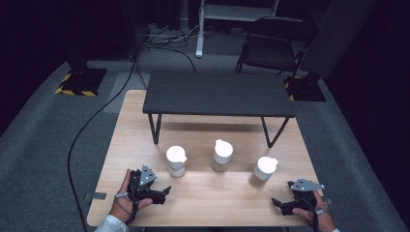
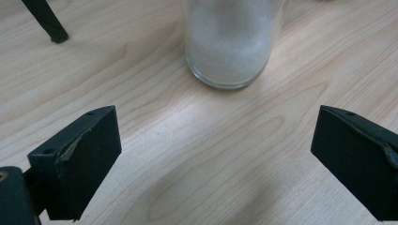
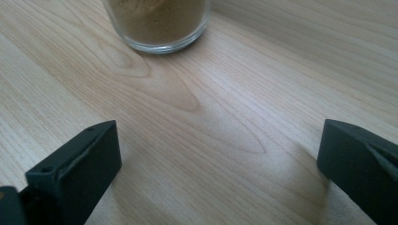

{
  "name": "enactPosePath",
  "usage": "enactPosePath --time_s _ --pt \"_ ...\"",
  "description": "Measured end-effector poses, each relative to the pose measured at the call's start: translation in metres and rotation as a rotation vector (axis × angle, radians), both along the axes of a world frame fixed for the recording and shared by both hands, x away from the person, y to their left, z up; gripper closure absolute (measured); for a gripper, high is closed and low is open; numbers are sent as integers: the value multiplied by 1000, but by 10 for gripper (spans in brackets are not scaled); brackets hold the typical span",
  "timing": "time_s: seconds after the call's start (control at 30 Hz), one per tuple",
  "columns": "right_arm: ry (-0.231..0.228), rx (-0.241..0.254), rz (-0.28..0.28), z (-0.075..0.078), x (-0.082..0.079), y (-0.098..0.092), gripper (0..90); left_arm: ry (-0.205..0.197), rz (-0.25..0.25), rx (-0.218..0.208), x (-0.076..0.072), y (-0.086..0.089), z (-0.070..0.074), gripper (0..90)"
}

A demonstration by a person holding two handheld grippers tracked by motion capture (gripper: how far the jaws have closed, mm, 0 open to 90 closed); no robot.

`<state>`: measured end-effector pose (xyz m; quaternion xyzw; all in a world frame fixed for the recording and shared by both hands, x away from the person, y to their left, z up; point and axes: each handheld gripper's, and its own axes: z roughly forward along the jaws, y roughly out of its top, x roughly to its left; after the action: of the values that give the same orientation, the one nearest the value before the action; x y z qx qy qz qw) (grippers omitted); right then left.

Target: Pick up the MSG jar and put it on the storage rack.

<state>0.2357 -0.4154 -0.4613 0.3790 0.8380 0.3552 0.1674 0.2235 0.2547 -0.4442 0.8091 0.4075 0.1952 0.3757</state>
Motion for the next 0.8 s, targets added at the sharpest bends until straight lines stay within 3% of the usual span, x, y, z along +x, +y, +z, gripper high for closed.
enactPosePath --time_s 0.3,0.6,0.8 --pt "0 0 0 0 0 0 0 -28 3 -16 -5 1 3 18" --pt "0 0 0 0 0 0 0 -52 18 -59 -8 3 5 19" --pt "0 0 0 0 0 0 0 -56 13 -58 -6 2 8 18"
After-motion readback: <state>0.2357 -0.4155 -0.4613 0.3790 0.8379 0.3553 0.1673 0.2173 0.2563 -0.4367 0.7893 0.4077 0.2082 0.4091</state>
